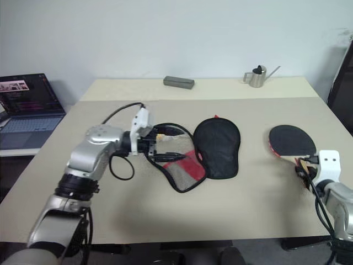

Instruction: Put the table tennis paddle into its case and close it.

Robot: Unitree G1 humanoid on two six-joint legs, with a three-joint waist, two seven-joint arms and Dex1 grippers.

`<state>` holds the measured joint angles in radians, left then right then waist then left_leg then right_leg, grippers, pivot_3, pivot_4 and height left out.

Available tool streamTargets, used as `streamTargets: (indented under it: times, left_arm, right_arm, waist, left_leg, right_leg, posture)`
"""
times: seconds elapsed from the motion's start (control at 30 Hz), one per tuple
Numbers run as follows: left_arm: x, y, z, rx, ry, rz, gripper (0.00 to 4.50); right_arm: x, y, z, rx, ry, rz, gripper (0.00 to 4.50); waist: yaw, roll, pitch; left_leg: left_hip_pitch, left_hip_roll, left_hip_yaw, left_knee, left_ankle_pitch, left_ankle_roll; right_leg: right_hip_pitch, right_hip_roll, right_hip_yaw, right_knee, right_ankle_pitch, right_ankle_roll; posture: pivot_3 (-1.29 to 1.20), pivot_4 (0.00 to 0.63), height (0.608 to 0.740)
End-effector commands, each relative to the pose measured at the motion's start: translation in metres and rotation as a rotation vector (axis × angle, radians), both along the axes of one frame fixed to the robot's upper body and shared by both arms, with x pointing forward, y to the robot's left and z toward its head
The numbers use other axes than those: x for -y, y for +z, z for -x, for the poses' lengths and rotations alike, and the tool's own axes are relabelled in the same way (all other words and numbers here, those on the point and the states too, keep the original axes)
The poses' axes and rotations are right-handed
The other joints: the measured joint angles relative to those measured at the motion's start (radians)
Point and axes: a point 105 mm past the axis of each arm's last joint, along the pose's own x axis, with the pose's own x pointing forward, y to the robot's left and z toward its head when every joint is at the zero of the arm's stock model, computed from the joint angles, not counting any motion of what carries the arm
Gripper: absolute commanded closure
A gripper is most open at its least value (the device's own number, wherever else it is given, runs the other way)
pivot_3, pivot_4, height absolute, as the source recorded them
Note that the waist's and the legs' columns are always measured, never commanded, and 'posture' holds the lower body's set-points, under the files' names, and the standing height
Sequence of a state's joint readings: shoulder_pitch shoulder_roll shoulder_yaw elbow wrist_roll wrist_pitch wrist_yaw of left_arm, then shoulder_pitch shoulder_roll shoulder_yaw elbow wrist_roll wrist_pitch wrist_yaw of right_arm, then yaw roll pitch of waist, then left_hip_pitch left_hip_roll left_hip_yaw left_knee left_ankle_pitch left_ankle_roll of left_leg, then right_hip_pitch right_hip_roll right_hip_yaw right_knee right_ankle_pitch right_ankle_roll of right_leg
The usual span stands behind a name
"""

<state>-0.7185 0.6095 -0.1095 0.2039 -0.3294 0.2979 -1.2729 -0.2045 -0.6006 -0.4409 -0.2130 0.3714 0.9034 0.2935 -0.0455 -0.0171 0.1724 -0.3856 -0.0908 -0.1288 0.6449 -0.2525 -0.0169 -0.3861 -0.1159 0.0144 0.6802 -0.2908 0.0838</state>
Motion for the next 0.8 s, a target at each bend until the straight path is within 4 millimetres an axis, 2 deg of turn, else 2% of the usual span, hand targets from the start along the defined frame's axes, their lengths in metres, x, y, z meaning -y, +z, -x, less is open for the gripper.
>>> streamTargets:
  times: [0.03, 0.17, 0.3, 0.5, 0.67, 0.8]
  left_arm:
    - [-0.019, 0.013, 0.0, 0.058, 0.062, 0.005, 0.0]
    - [-0.035, 0.013, 0.001, 0.061, 0.127, -0.004, 0.0]
    - [-0.049, 0.014, 0.002, 0.067, 0.191, -0.002, 0.0]
    - [-0.055, 0.016, 0.006, 0.067, 0.224, 0.003, 0.0]
    - [-0.056, 0.016, 0.008, 0.067, 0.234, 0.005, 0.0]
    - [-0.056, 0.016, 0.009, 0.066, 0.238, 0.006, 0.0]
  right_arm:
    - [-0.036, 0.041, -0.009, 0.129, 0.085, 0.012, 3.34]
    - [-0.069, 0.052, -0.015, 0.136, 0.151, 0.007, 3.34]
    - [-0.108, 0.046, -0.021, 0.091, 0.201, -0.032, 3.34]
    - [-0.161, 0.031, -0.027, 0.032, 0.275, -0.09, 3.34]
    - [-0.182, 0.025, -0.034, 0.018, 0.298, -0.109, 3.34]
    - [-0.188, 0.019, -0.038, 0.005, 0.303, -0.1, 3.34]
  waist:
    - [0.001, 0.0, 0.0]
    - [0.007, 0.0, 0.0]
    - [0.013, 0.0, 0.0]
    - [0.012, 0.0, 0.0]
    - [0.011, 0.0, 0.0]
    - [0.01, 0.0, 0.0]
  left_leg:
    - [0.0, 0.0, 0.0, 0.0, 0.0, 0.0]
    - [-0.003, 0.0, -0.002, 0.0, 0.0, 0.0]
    - [-0.007, 0.0, -0.003, 0.0, 0.0, 0.0]
    - [-0.008, 0.0, -0.003, 0.0, 0.0, 0.0]
    - [-0.011, -0.001, -0.003, 0.0, 0.001, -0.002]
    - [-0.013, -0.001, -0.002, 0.0, 0.002, -0.003]
  right_leg:
    - [0.0, 0.0, 0.0, 0.0, 0.0, 0.0]
    - [-0.002, 0.0, -0.002, -0.001, 0.0, 0.0]
    - [-0.004, 0.0, -0.003, -0.001, 0.0, 0.0]
    - [-0.006, 0.0, -0.003, -0.001, 0.0, 0.0]
    - [-0.011, 0.0, -0.002, 0.0, 0.0, -0.001]
    - [-0.014, 0.0, -0.002, 0.001, 0.0, -0.001]
  posture:
    - [0.0, 0.15, 0.74]
    - [0.0, 0.15, 0.74]
    - [0.0, 0.15, 0.74]
    - [0.0, 0.15, 0.74]
    - [0.0, 0.15, 0.74]
    - [0.0, 0.15, 0.74]
